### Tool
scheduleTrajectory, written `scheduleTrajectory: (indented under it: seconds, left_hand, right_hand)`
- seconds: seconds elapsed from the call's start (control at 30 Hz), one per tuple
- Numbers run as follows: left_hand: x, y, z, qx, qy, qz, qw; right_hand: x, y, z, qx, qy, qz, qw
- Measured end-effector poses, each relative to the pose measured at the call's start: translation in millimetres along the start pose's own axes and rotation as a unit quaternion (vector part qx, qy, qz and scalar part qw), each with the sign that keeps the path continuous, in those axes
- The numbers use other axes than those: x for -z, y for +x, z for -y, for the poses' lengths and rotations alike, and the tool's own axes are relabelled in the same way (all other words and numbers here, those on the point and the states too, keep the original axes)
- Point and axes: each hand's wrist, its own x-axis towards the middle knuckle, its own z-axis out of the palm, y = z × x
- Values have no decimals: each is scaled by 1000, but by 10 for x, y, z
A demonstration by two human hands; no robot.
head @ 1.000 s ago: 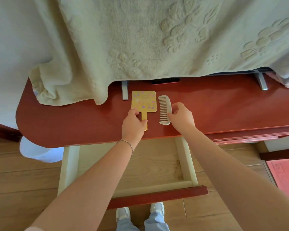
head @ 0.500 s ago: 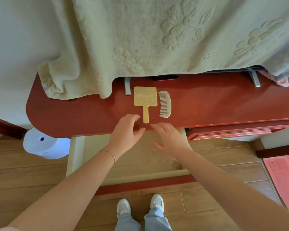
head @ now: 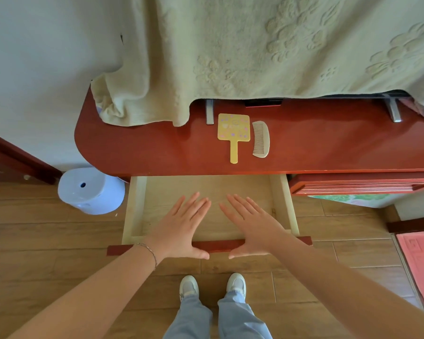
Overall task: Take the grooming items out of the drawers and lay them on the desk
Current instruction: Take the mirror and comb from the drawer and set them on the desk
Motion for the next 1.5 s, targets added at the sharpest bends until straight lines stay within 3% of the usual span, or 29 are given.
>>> scheduleTrajectory:
  seconds: [0.4, 1.13, 1.5]
  left_hand:
    - [-27, 30, 67, 26, 45, -23, 998]
    - [291, 681, 469, 96, 96, -138, 981]
    - [321, 825, 710, 150, 101, -124, 976]
  right_hand:
    - [49, 36, -28, -20, -70, -39, 997]
    - [444, 724, -330, -134, -151, -127, 971]
    - [463, 1031, -440, -168, -187, -145, 957]
